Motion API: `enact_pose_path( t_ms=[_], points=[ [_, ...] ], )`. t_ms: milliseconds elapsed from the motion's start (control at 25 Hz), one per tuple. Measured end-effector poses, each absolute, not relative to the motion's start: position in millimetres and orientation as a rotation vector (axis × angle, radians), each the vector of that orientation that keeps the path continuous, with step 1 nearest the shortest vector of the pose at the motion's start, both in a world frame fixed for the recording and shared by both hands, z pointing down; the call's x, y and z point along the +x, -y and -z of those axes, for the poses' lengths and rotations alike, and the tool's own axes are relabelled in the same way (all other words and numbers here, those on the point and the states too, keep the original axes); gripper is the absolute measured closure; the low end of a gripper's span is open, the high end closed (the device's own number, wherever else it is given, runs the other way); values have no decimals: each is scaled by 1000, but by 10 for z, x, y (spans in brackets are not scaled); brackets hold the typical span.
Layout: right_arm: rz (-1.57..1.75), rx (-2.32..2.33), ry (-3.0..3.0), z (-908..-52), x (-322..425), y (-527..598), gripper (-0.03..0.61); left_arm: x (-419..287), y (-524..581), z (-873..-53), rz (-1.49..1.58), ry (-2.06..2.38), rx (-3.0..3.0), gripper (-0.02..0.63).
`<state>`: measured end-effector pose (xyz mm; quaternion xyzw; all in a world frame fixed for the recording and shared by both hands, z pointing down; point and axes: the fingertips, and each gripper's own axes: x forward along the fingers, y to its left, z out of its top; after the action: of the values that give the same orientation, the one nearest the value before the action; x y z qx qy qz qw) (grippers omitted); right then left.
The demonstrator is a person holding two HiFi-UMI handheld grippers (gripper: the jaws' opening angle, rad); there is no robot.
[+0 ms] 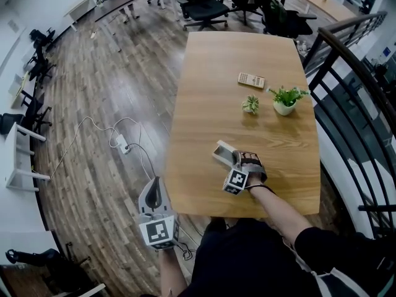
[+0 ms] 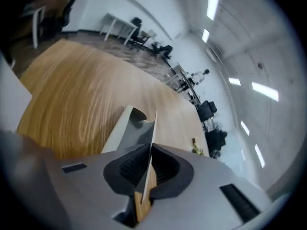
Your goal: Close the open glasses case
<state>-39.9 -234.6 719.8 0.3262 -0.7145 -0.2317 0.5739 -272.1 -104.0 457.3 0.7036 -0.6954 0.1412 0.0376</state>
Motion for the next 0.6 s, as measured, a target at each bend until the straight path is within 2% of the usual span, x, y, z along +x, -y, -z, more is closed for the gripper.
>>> enact_pose_path(
  t_ms=[120, 600],
  points=[
    [684, 668, 1619, -7235, -499, 2173, 539, -2682, 1068, -4546, -423, 2132, 2182, 614],
    [492, 572, 1769, -7438, -598, 1853, 470, -2603, 1090, -4562, -411, 2106, 2210, 614]
  ],
)
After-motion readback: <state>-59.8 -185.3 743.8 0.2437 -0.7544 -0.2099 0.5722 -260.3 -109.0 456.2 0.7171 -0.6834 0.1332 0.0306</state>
